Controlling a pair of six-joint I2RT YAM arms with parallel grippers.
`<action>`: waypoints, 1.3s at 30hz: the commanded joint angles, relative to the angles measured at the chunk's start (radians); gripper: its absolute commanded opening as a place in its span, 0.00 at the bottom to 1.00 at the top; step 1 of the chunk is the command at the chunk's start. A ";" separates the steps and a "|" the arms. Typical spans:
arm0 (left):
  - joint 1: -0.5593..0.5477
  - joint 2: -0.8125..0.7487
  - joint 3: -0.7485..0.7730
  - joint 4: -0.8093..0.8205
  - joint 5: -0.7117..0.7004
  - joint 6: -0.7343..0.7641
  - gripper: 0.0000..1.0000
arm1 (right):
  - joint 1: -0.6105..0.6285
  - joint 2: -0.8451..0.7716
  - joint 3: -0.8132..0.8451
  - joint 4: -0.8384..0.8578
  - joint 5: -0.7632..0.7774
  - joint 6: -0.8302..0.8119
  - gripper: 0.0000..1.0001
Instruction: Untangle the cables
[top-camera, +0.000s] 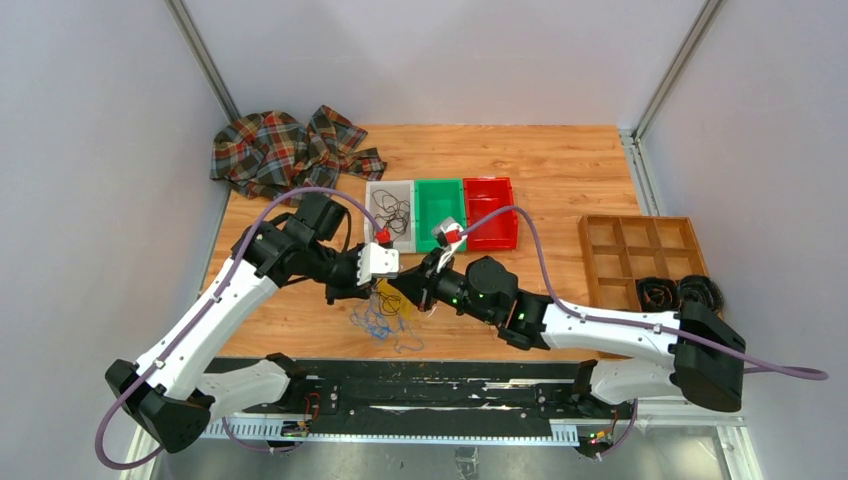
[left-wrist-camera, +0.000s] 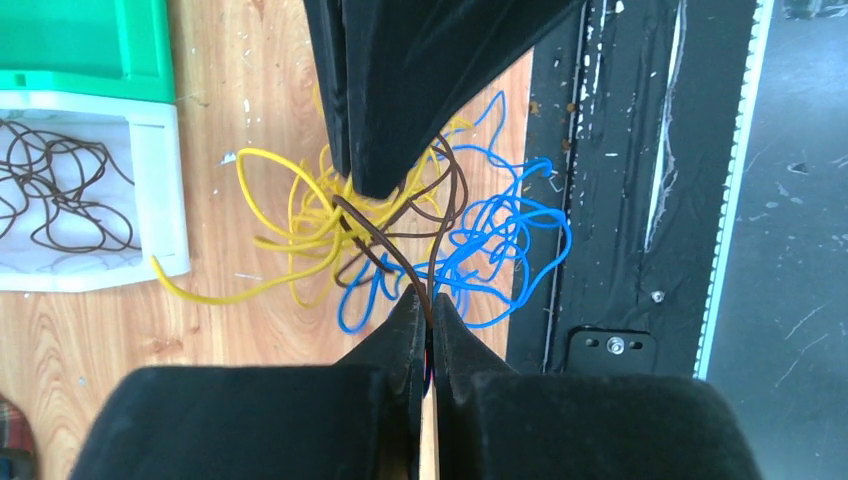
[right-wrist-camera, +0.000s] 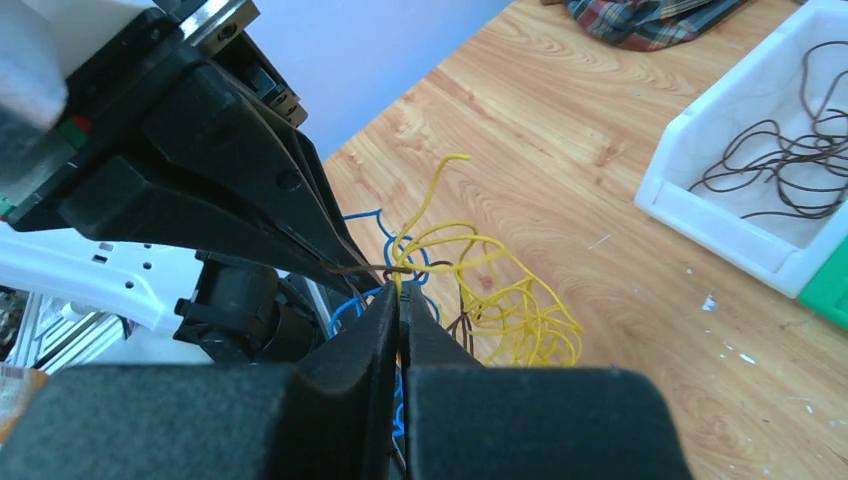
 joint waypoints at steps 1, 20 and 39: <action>-0.007 0.002 0.042 -0.021 -0.049 0.020 0.04 | -0.025 -0.058 -0.030 -0.059 0.093 0.006 0.01; -0.007 0.010 0.047 -0.019 -0.164 0.058 0.10 | -0.047 -0.235 -0.075 -0.471 0.538 0.003 0.01; -0.007 0.034 0.017 0.028 -0.113 0.047 0.62 | -0.073 -0.293 -0.077 -0.551 0.567 -0.022 0.38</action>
